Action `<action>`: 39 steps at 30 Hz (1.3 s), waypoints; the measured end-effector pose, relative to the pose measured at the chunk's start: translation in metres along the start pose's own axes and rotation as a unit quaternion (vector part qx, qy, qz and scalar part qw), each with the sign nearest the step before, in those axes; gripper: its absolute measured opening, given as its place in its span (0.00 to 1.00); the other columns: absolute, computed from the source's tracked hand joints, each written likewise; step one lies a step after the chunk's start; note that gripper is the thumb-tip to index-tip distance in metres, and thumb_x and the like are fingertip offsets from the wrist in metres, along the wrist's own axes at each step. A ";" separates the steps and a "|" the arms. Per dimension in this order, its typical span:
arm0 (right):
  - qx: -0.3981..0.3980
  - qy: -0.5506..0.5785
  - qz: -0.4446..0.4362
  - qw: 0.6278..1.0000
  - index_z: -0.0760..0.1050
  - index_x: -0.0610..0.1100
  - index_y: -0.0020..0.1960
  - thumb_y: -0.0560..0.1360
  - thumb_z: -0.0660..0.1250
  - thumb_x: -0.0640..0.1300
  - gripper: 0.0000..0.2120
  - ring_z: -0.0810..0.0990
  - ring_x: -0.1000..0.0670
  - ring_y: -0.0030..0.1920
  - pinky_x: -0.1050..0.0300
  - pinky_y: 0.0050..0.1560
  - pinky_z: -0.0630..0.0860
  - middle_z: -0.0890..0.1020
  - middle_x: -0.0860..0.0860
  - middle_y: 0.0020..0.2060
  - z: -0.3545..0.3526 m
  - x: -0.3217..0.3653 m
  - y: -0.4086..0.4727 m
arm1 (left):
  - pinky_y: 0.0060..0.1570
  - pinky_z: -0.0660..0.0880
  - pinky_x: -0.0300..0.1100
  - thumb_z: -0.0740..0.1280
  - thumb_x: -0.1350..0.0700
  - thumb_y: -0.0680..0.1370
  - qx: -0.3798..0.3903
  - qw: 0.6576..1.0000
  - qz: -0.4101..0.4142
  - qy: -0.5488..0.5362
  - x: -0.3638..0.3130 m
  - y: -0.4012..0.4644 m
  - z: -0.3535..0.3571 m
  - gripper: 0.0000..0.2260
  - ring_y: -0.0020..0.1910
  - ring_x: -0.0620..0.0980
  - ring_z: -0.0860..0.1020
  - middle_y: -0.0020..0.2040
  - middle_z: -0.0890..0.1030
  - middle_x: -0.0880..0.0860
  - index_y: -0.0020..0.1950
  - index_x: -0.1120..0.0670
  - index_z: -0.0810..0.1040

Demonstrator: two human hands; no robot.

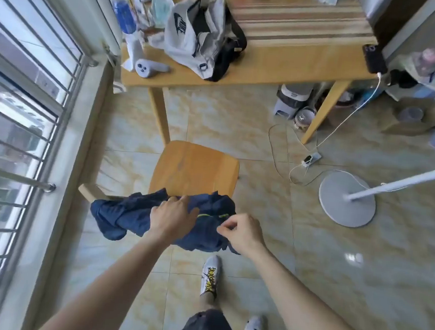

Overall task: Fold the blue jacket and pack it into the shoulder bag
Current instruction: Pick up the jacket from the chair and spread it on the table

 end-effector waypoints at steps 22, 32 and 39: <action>0.028 0.191 -0.236 0.952 0.83 0.45 0.41 0.74 0.74 0.41 0.03 0.85 0.51 0.43 0.55 0.49 0.81 0.84 0.52 0.41 -0.289 -0.119 -0.108 | 0.38 0.78 0.45 0.70 0.60 0.80 0.067 0.853 -0.087 -0.511 -0.280 -0.037 -0.020 0.09 0.35 0.54 0.80 0.39 0.82 0.63 0.41 0.61 0.80; 0.024 0.387 -0.006 0.922 0.79 0.52 0.62 0.55 0.69 0.81 0.46 0.81 0.49 0.56 0.52 0.60 0.75 0.85 0.49 0.57 -0.425 -0.138 -0.033 | 0.52 0.76 0.45 0.67 0.62 0.83 -0.108 0.785 0.271 -0.547 -0.402 -0.096 -0.173 0.06 0.48 0.52 0.81 0.46 0.82 0.63 0.50 0.65 0.79; 0.142 0.546 -0.169 0.808 0.87 0.45 0.51 0.76 0.68 0.53 0.15 0.86 0.42 0.52 0.44 0.64 0.76 0.88 0.42 0.52 -0.482 -0.031 -0.042 | 0.67 0.70 0.60 0.73 0.53 0.78 -0.136 0.834 0.344 -0.409 -0.415 -0.067 -0.217 0.11 0.64 0.59 0.77 0.59 0.83 0.57 0.53 0.60 0.85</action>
Point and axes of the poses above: each hand's wrist, its own y-axis towards the middle knuckle, its own z-axis out of the palm, x = y × z, the point moved 3 cm from there along y, towards the middle knuckle
